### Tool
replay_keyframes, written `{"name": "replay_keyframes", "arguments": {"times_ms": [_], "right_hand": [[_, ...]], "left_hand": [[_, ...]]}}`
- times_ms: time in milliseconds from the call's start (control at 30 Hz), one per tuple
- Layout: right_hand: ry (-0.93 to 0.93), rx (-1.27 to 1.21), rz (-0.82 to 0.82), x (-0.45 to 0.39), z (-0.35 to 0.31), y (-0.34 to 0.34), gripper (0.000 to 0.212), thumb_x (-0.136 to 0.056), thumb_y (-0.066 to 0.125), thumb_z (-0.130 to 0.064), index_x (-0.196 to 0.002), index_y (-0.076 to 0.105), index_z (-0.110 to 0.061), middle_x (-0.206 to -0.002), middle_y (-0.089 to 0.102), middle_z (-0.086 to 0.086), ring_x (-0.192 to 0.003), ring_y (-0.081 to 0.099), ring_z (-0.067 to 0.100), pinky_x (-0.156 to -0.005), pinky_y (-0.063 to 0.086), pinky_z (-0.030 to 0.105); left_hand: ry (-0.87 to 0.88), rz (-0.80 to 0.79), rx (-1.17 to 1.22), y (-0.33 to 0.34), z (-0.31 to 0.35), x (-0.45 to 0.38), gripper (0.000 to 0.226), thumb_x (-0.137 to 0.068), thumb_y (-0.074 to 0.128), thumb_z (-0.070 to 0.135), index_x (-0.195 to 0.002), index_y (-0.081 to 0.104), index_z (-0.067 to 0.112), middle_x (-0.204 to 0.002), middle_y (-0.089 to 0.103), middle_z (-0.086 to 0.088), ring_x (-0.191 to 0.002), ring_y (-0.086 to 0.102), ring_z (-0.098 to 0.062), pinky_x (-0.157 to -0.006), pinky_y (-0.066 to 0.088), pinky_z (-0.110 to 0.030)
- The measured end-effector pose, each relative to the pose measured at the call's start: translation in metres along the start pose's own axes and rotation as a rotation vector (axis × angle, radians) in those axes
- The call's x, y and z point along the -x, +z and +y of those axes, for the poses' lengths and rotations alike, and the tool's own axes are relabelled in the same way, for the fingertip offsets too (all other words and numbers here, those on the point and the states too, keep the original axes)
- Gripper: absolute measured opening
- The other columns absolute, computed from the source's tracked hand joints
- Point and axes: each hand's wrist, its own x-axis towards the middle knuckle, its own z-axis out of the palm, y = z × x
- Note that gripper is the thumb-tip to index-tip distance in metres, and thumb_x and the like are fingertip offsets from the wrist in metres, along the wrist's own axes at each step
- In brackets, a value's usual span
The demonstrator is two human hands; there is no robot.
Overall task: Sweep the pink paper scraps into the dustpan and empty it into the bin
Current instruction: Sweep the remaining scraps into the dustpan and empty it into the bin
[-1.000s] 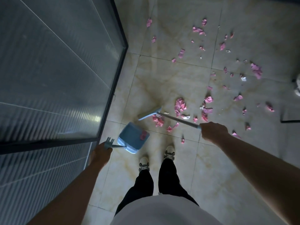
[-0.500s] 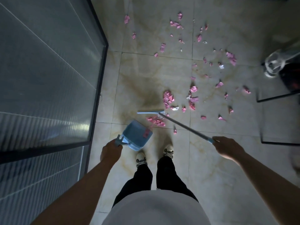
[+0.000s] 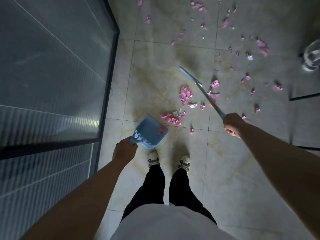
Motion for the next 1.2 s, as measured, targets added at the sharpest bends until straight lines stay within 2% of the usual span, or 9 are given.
{"name": "replay_keyframes", "arguments": {"times_ms": [100, 200, 300, 400, 633, 800, 934, 1100, 1200], "right_hand": [[0.067, -0.051, -0.056, 0.006, 0.009, 0.01, 0.015, -0.096, 0.039, -0.01, -0.105, 0.05, -0.005, -0.067, 0.045, 0.011, -0.047, 0.042, 0.017, -0.032, 0.029, 0.014], [0.065, 0.017, -0.144, 0.029, 0.028, 0.021, 0.01, -0.095, 0.045, -0.006, -0.101, 0.051, -0.003, -0.074, 0.048, 0.012, -0.05, 0.045, 0.018, -0.034, 0.034, 0.019], [0.125, -0.005, -0.144, 0.055, 0.046, 0.032, 0.02, -0.096, 0.046, -0.015, -0.105, 0.053, 0.002, -0.081, 0.053, 0.018, -0.049, 0.047, 0.02, -0.03, 0.031, 0.015], [0.141, 0.046, -0.199, 0.08, 0.053, 0.038, 0.028, -0.097, 0.045, -0.019, -0.114, 0.051, 0.003, -0.087, 0.056, 0.018, -0.048, 0.049, 0.02, -0.033, 0.033, 0.02], [0.13, 0.201, -0.29, 0.126, 0.062, 0.029, 0.03, -0.1, 0.038, -0.019, -0.121, 0.046, 0.0, -0.078, 0.054, 0.01, -0.051, 0.051, 0.016, -0.035, 0.035, 0.021], [0.051, 0.298, -0.295, 0.14, 0.085, 0.019, 0.02, -0.1, 0.037, -0.021, -0.101, 0.049, -0.004, -0.071, 0.053, 0.005, -0.047, 0.049, 0.013, -0.032, 0.031, 0.018], [0.019, 0.346, -0.237, 0.147, 0.109, 0.01, 0.022, -0.1, 0.037, -0.02, -0.092, 0.054, -0.007, -0.07, 0.053, 0.004, -0.048, 0.048, 0.013, -0.036, 0.031, 0.019], [0.012, 0.256, -0.188, 0.161, 0.142, 0.015, 0.031, -0.1, 0.035, -0.016, -0.072, 0.049, -0.014, -0.066, 0.049, 0.003, -0.051, 0.043, 0.014, -0.047, 0.033, 0.024], [0.018, 0.215, -0.146, 0.155, 0.156, 0.019, 0.031, -0.099, 0.034, -0.017, -0.072, 0.049, -0.015, -0.068, 0.051, 0.004, -0.057, 0.049, 0.018, -0.052, 0.036, 0.026]], "left_hand": [[0.036, -0.022, -0.061, 0.006, 0.005, -0.004, 0.016, -0.086, 0.046, 0.022, -0.094, 0.059, 0.018, -0.079, 0.059, 0.0, -0.077, 0.058, -0.028, -0.067, 0.042, -0.029], [0.075, -0.024, -0.057, 0.011, 0.015, -0.009, 0.019, -0.084, 0.045, 0.021, -0.093, 0.06, 0.016, -0.082, 0.064, -0.005, -0.081, 0.062, -0.031, -0.068, 0.045, -0.03], [0.085, -0.031, -0.043, 0.014, 0.034, -0.009, 0.016, -0.087, 0.045, 0.02, -0.092, 0.059, 0.016, -0.088, 0.066, -0.008, -0.083, 0.061, -0.032, -0.07, 0.045, -0.031], [0.129, -0.035, -0.077, 0.022, 0.053, -0.011, 0.02, -0.089, 0.045, 0.018, -0.098, 0.062, 0.013, -0.095, 0.067, -0.012, -0.09, 0.062, -0.035, -0.071, 0.044, -0.031], [0.123, -0.025, -0.043, 0.039, 0.089, -0.014, 0.025, -0.09, 0.045, 0.019, -0.106, 0.063, 0.01, -0.099, 0.068, -0.013, -0.091, 0.063, -0.033, -0.071, 0.044, -0.031], [0.119, -0.008, -0.051, 0.046, 0.094, -0.011, 0.023, -0.09, 0.043, 0.017, -0.102, 0.062, 0.014, -0.091, 0.065, -0.01, -0.078, 0.055, -0.028, -0.067, 0.04, -0.032], [0.117, -0.005, -0.051, 0.051, 0.085, -0.013, 0.028, -0.091, 0.045, 0.019, -0.112, 0.062, 0.013, -0.102, 0.067, -0.012, -0.089, 0.06, -0.032, -0.071, 0.04, -0.031], [0.108, 0.005, -0.019, 0.051, 0.075, -0.009, 0.024, -0.09, 0.046, 0.021, -0.107, 0.062, 0.018, -0.099, 0.067, -0.01, -0.094, 0.062, -0.033, -0.073, 0.042, -0.03], [0.139, 0.013, -0.002, 0.049, 0.07, -0.004, 0.022, -0.092, 0.047, 0.027, -0.107, 0.062, 0.02, -0.098, 0.068, -0.008, -0.094, 0.062, -0.032, -0.073, 0.043, -0.03]]}}
